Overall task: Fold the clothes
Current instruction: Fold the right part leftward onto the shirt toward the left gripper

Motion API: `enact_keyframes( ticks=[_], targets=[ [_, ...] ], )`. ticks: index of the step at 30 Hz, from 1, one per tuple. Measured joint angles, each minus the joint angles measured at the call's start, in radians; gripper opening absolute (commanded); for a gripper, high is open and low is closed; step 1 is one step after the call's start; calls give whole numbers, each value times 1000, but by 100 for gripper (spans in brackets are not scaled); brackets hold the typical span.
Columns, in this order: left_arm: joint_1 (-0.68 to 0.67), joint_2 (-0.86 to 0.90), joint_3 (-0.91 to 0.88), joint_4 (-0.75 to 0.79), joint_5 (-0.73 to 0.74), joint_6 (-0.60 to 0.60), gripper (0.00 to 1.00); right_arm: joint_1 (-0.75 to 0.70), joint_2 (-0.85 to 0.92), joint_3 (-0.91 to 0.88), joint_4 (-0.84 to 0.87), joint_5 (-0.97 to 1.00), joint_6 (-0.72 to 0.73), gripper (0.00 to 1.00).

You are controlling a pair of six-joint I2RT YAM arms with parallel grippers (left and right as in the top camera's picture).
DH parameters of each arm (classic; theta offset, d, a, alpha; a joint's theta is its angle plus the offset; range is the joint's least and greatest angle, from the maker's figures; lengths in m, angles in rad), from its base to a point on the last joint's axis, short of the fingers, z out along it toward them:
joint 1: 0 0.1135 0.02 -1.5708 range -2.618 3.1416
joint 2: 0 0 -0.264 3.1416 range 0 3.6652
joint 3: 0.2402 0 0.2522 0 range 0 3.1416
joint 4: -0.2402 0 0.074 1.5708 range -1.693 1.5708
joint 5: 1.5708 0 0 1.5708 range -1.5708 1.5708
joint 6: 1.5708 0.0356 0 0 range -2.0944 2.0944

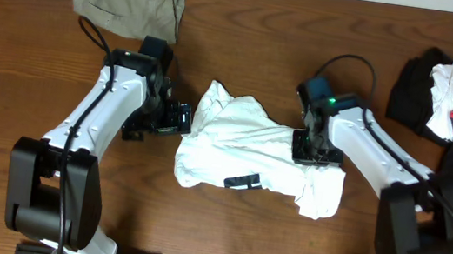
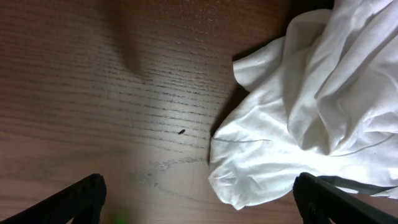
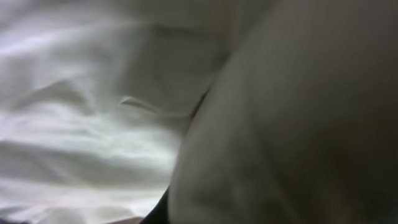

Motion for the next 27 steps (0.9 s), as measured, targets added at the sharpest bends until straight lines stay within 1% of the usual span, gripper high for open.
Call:
enact_keyframes(
  ticks=[2,8,16,23,27],
  targets=[
    [0,0,0,0,0,0,98,6,26,0,1,1,13,6],
    [0,0,0,0,0,0,98,40,32,1,-1,2,43,3],
    [0,0,0,0,0,0,98,107,32,53,-21,-4,83,1],
    [0,0,0,-1,0,0,98,122,33,151,-111,20,113,1],
    [0,0,0,-1,0,0,98,123,33,220,-121,21,115,1]
  ],
)
